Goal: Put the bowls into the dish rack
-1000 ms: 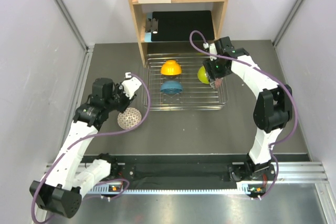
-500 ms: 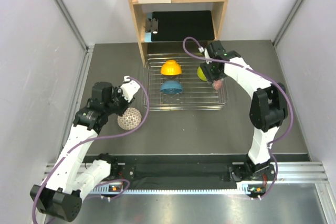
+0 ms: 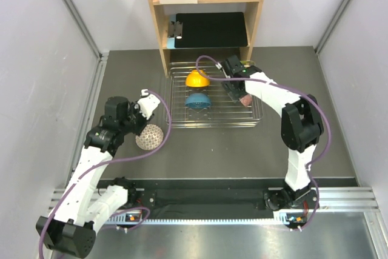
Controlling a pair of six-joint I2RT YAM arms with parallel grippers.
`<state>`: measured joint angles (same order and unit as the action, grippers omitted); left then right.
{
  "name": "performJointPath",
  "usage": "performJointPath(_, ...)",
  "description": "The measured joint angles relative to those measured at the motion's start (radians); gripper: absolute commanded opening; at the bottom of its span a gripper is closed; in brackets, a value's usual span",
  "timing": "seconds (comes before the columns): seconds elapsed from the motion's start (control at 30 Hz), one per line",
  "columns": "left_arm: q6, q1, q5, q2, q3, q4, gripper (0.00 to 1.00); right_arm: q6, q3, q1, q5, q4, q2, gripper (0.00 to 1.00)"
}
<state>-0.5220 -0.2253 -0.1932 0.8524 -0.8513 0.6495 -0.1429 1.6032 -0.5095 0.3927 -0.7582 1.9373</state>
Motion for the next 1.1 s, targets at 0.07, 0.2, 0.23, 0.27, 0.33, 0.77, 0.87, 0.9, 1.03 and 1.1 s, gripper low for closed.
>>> performJointPath(0.07,0.0,0.002,0.0,-0.002,0.001,0.0,0.35,-0.009,0.0,-0.008,0.022,0.011,0.006,0.0)
performJointPath(0.2,0.0,0.003,-0.001,-0.006,0.001,-0.003,0.35,-0.029,0.0,-0.03,0.079,0.019,0.021,0.0)
performJointPath(0.23,0.0,0.004,-0.003,-0.006,0.001,-0.003,0.35,-0.035,0.0,-0.037,0.097,0.024,0.025,0.0)
performJointPath(0.27,0.0,0.005,-0.004,-0.006,0.001,-0.003,0.35,-0.043,-0.002,-0.046,0.12,0.03,0.03,0.0)
performJointPath(0.33,0.0,0.007,-0.005,-0.006,0.001,-0.003,0.35,-0.057,-0.005,-0.06,0.151,0.039,0.037,0.0)
performJointPath(0.77,0.0,0.015,-0.014,-0.026,0.003,-0.003,0.35,-0.145,-0.039,-0.143,0.31,0.077,0.069,0.0)
performJointPath(0.87,0.0,0.015,-0.018,-0.026,0.003,-0.003,0.35,-0.159,-0.048,-0.154,0.33,0.083,0.071,0.02)
performJointPath(0.9,0.0,0.015,-0.019,-0.026,0.003,-0.003,0.35,-0.164,-0.052,-0.158,0.334,0.084,0.071,0.05)
performJointPath(1.03,0.0,0.018,-0.019,-0.026,0.003,-0.003,0.35,-0.172,-0.052,-0.169,0.338,0.076,0.071,0.09)
performJointPath(1.1,0.0,0.021,-0.019,-0.026,0.003,-0.003,0.35,-0.173,-0.052,-0.172,0.337,0.071,0.071,0.15)
